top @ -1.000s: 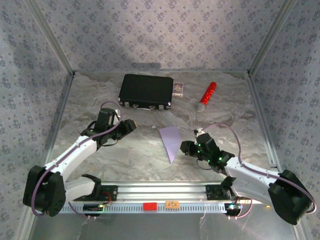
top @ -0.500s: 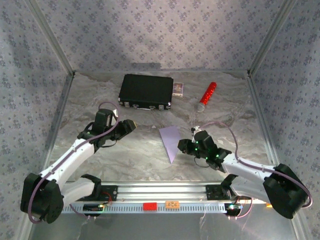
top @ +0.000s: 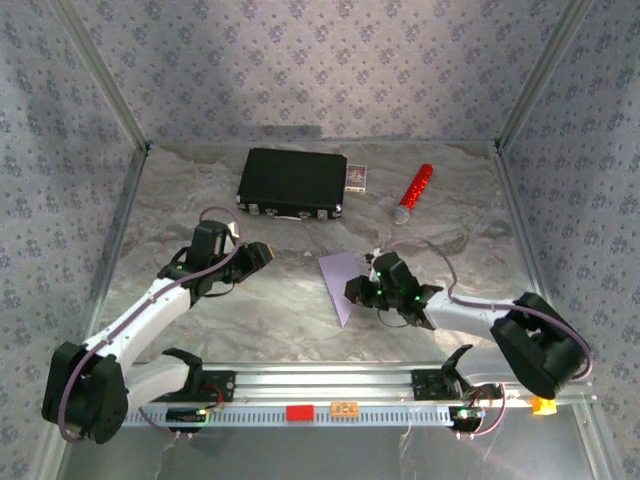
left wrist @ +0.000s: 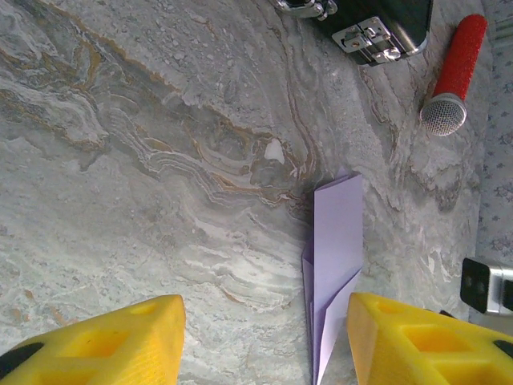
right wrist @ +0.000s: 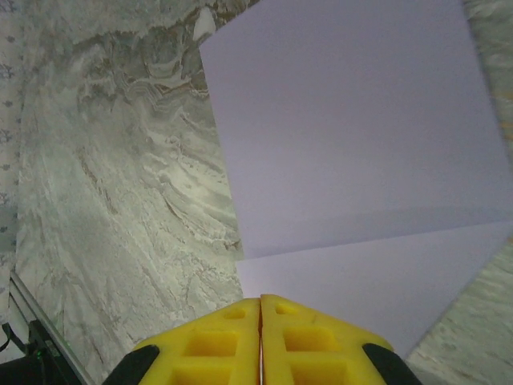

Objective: Fold a paper plane with a square sheet of paper (pick it up from the middle)
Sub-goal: Rotate the paper at the center of the table.

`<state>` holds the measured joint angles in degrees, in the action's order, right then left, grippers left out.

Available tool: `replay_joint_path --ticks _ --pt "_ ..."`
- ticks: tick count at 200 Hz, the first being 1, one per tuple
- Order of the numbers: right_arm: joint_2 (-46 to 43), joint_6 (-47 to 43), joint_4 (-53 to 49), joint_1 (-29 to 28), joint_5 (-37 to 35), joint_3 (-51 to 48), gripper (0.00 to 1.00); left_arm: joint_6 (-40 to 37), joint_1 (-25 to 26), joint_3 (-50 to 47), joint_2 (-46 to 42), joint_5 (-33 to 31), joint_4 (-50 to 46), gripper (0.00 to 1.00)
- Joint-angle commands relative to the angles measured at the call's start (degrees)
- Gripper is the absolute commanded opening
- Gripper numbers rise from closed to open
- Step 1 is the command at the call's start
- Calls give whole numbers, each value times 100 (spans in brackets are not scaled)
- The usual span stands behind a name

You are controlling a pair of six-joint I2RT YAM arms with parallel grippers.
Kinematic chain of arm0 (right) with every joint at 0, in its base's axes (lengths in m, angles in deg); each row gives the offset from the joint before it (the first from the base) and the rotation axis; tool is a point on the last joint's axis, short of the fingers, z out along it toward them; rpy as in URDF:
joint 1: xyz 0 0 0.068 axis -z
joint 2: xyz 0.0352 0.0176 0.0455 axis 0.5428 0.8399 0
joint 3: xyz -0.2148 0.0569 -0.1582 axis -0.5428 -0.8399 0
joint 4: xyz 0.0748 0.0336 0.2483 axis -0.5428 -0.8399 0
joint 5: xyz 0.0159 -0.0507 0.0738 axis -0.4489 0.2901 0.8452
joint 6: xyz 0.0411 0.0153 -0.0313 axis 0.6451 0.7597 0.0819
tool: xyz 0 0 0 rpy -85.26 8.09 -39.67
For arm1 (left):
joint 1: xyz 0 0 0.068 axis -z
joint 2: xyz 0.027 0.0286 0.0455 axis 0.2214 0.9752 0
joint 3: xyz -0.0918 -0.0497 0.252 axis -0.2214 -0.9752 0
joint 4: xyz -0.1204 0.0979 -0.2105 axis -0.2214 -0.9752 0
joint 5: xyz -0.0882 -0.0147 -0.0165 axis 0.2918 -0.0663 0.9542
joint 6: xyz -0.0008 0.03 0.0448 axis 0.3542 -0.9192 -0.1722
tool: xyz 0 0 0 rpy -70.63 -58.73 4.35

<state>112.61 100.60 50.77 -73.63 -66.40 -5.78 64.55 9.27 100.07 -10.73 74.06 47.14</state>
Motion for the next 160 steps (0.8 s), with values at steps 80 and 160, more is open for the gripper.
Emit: replay_joint_path --ticks 80,160 --pt "1181 1452 -95 -239 -639 152 9 70 -44 -254 -368 -178 64 53" --pt "1159 3211 591 -1236 -2071 81 10 324 -44 -291 -561 -779 -119 53"
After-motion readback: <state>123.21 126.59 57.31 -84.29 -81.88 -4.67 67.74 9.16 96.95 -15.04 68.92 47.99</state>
